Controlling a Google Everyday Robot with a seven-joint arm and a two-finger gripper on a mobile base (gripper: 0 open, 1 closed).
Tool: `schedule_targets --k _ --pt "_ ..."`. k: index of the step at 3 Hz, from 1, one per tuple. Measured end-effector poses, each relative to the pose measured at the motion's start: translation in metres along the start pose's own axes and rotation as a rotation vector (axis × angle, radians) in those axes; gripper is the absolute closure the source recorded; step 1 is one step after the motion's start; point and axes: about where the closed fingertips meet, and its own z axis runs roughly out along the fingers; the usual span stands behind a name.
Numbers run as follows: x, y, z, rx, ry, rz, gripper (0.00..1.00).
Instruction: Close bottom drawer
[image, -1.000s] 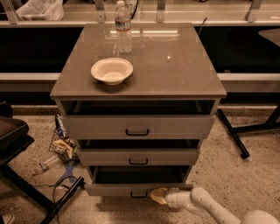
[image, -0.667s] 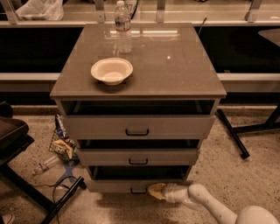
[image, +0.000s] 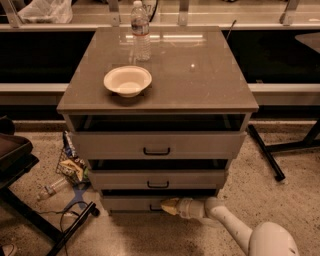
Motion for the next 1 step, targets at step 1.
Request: schedule_targets --k 1 --pt "0.0008 0.0019 -0.0002 0.000 0.000 0.000 1.00"
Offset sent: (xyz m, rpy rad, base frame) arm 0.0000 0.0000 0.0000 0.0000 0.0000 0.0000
